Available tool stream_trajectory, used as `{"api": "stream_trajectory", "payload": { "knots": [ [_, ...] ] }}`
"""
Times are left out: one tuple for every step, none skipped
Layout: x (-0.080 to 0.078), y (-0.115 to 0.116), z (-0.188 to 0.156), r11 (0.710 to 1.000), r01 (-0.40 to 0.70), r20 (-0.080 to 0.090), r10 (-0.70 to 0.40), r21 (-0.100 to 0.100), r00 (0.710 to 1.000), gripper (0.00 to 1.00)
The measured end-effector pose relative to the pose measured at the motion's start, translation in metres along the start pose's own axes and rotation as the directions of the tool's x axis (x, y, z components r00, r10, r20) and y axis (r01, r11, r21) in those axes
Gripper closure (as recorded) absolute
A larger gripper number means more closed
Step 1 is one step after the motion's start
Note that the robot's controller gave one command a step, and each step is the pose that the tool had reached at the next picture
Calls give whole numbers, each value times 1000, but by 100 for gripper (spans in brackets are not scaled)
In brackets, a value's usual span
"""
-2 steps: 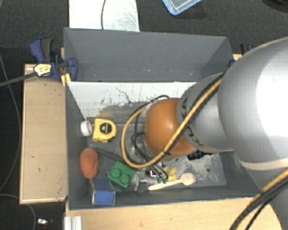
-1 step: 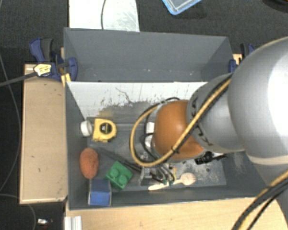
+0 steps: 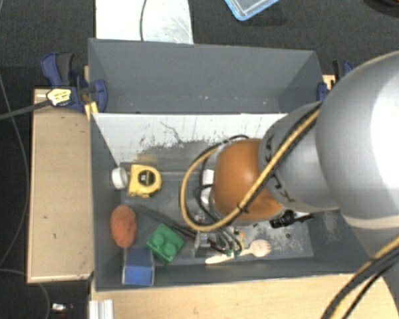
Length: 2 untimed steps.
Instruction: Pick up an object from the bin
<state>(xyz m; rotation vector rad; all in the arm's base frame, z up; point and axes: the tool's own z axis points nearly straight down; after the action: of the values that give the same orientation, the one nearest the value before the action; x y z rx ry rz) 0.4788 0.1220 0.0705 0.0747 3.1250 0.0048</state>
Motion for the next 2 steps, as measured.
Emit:
{"api": "stream_trajectory", "payload": {
  "knots": [
    [0,0,-15,1000,0,1,0,-1,1000,100],
    [0,0,-44,1000,1,-2,-1,0,1000,100]
  ]
}}
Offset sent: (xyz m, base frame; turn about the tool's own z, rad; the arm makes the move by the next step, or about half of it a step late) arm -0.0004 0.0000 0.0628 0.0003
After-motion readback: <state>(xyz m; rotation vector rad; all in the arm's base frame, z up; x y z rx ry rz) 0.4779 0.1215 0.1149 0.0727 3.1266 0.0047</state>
